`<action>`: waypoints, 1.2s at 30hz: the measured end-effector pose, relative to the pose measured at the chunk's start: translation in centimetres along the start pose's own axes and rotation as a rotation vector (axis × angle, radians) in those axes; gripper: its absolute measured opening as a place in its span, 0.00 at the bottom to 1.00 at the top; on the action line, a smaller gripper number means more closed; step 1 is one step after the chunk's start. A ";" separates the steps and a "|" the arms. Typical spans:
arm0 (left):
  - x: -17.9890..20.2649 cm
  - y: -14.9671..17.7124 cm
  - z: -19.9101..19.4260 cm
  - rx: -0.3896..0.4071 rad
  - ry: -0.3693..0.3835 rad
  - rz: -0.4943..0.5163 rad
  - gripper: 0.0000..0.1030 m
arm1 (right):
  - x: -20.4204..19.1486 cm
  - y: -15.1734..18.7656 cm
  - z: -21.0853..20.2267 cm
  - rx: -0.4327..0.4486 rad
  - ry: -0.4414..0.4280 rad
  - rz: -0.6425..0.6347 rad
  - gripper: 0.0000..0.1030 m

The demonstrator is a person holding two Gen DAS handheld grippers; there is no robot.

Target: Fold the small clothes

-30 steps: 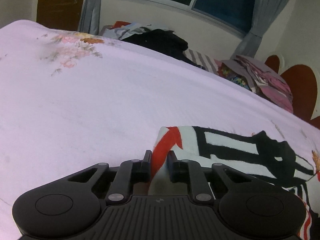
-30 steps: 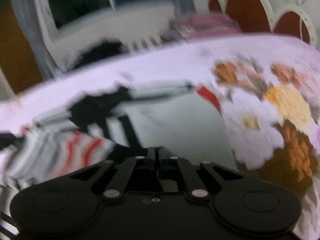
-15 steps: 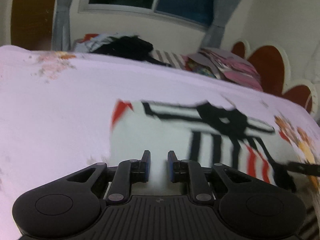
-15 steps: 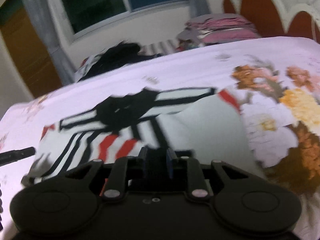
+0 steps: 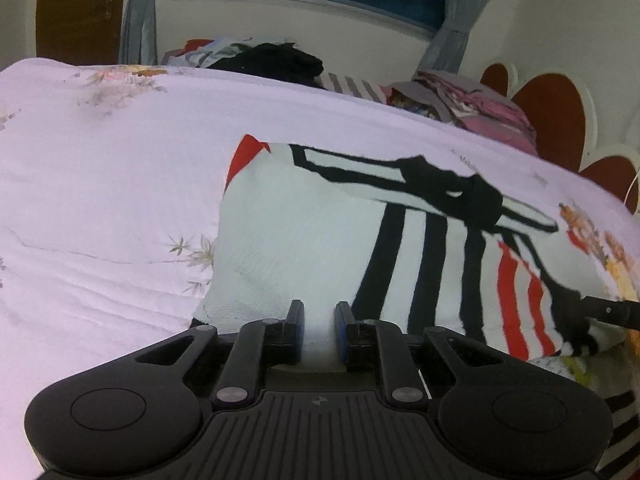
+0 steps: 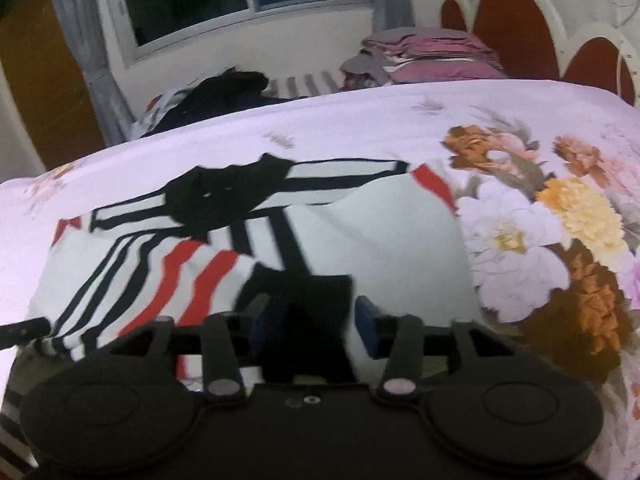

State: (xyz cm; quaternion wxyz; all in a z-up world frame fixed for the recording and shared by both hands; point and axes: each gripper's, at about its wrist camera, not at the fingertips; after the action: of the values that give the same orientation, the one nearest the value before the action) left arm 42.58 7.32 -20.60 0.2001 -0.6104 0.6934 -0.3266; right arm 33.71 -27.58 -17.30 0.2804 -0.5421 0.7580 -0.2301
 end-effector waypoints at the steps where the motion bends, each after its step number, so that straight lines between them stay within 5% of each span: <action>1: 0.3 0.2 0.1 -0.001 -0.006 0.003 0.16 | 0.3 0.0 0.6 -0.032 0.005 0.008 0.43; 4: 0.7 0.2 0.3 -0.009 -0.028 0.011 0.16 | 0.5 0.3 1.4 -0.068 -0.012 0.011 0.33; 5: 0.9 0.2 0.3 -0.010 -0.035 0.016 0.16 | 0.1 0.3 1.3 -0.073 -0.032 -0.009 0.18; 8: 1.0 0.2 0.5 -0.014 -0.046 0.023 0.16 | -0.6 0.1 1.2 -0.063 -0.020 -0.078 0.07; 12: 1.2 0.3 0.6 -0.011 -0.058 0.027 0.16 | -0.2 -0.9 -0.1 0.027 0.000 -0.076 0.02; 14: 1.5 0.4 0.8 -0.007 -0.069 0.041 0.16 | 0.3 -0.9 1.0 -0.017 0.038 -0.078 0.01; 17: 1.8 0.4 0.6 -0.005 -0.083 0.051 0.16 | 1.1 -0.7 2.1 -0.085 0.016 -0.074 0.03; 21: 2.0 0.3 0.4 -0.009 -0.099 0.054 0.16 | 2.0 -1.4 0.0 -0.016 -0.049 0.028 0.34; 27: 2.4 0.3 0.1 -0.006 -0.110 0.051 0.17 | 3.0 -0.9 0.0 -0.055 -0.117 0.108 0.34; 31: 2.5 0.4 0.0 -0.004 -0.118 0.050 0.17 | 4.1 -1.1 -1.0 0.012 -0.125 0.197 0.39; 33: 2.7 0.5 0.1 -0.004 -0.127 0.055 0.18 | 4.0 -1.2 -0.4 -0.041 -0.180 0.206 0.48; 36: 2.8 0.6 0.1 0.000 -0.140 0.042 0.18 | 2.5 -0.7 1.3 -0.139 -0.185 0.147 0.43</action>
State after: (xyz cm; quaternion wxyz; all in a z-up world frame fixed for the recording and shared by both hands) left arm 41.77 4.60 -20.79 0.2546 -0.6171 0.6904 -0.2788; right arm 34.41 -30.23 -18.29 0.3269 -0.5222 0.7806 -0.1052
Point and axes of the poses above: each gripper's, at about its wrist camera, not at the fingertips, and z roughly the way its jaws point, x to its right, y to its underside, and after that the axes turned 6 degrees about z, right-handed
